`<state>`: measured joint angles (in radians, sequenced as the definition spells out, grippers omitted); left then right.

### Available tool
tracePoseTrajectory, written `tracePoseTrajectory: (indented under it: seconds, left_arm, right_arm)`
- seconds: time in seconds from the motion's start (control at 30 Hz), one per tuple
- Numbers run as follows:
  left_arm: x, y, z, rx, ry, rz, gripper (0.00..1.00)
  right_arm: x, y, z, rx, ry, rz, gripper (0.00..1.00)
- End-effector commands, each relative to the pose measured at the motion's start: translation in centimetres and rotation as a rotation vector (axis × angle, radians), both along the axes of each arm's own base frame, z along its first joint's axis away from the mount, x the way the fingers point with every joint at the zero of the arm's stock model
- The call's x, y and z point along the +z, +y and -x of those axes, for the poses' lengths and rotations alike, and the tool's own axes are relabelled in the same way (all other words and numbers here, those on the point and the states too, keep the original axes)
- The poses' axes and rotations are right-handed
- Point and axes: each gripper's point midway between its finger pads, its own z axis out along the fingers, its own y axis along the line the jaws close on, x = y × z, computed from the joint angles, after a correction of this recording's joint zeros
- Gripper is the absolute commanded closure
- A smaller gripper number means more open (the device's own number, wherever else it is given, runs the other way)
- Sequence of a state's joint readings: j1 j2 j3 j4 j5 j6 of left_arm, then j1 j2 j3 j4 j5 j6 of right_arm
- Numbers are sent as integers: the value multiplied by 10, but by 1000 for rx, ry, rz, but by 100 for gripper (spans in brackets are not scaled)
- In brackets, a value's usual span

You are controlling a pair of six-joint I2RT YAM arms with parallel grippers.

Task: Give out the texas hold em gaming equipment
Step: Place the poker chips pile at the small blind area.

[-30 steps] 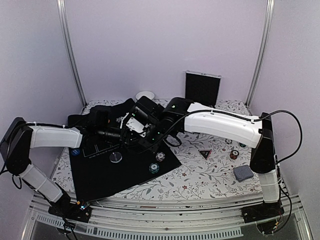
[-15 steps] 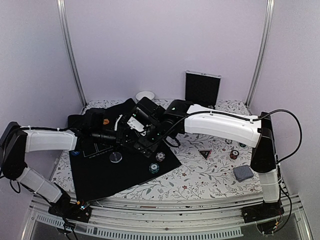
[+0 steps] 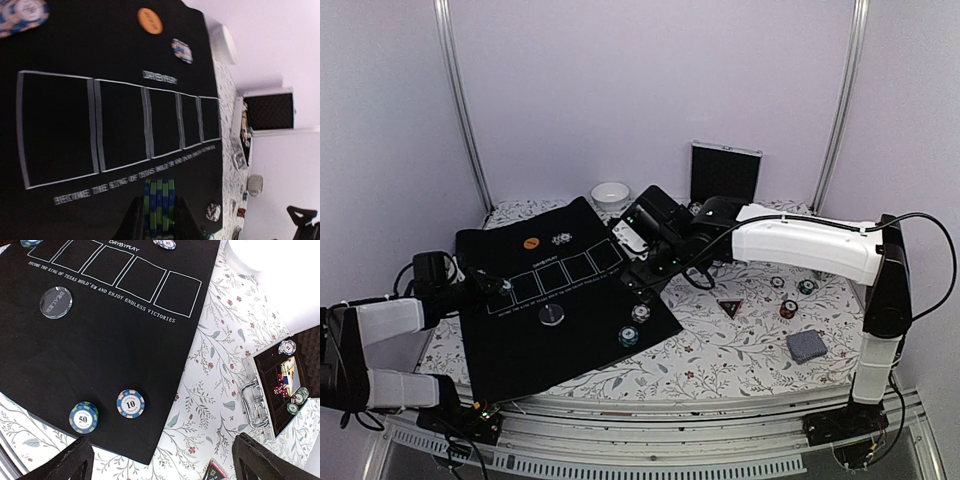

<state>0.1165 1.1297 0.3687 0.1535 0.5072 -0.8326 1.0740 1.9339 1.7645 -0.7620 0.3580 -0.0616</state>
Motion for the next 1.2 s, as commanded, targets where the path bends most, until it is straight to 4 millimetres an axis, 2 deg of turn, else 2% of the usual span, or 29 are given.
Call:
tracePoseTrajectory:
  seconds: [0.0,0.13,0.33,0.63,0.77,0.87,1.0,1.17]
  left_arm:
    - [-20,42,13,194,67,27,100]
    - [-35,65,32,307,133,9,100]
    - [-45,89,59,469,166,18,100]
    - [-95,81,88,487,329,142,100]
    - [-104,84,94,505,365,134,100]
    - [-101,90,97,540,368,117,99]
    - [-99,102,106,619,394,65,75]
    - [-108,101,113,633,439,70,67]
  right_arm:
    - [12,-13,-5,-38,-30,-52,1]
    - [6,-23,-5,-49,-27,-44,1]
    - [5,-25,-7,-48,-29,-47,1]
    - [5,-26,-6,-41,-31,-44,1]
    - [4,-27,-5,-41,-28,-42,1]
    - [5,-26,-5,-38,-25,-47,1]
    - [9,-26,-5,-38,-30,-50,1]
    - [11,-24,-6,-30,-31,-51,1]
